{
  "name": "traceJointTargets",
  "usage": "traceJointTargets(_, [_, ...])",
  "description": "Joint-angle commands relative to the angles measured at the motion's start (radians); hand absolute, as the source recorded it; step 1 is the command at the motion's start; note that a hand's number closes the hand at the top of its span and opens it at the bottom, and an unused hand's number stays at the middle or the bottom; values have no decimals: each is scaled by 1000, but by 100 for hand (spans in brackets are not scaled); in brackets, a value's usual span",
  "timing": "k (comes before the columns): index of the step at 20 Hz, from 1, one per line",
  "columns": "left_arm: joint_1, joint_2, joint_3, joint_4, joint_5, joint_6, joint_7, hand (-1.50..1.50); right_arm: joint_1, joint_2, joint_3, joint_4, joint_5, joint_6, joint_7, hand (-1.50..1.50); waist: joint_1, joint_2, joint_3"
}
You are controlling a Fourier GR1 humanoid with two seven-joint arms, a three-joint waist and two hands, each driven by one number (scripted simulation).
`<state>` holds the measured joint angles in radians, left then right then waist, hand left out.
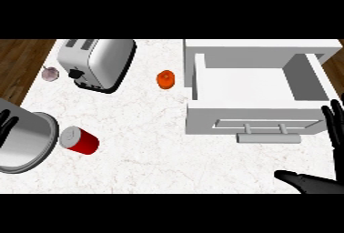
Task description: Pick up the can, place it into the drawer and close the drawer
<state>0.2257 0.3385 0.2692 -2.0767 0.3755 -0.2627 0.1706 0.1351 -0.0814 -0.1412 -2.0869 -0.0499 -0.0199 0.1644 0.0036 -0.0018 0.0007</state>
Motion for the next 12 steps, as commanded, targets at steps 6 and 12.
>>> traceJointTargets(6, [75,56,189,-109,209,-88,155,-150,154,-11,-102,-26,-94,100,-69,-150,0,-1,0])
traceJointTargets(12, [62,3,223,-132,263,-56,231,-150,162,-20,-163,-16,-145,154,-99,-150,-2,0,0])
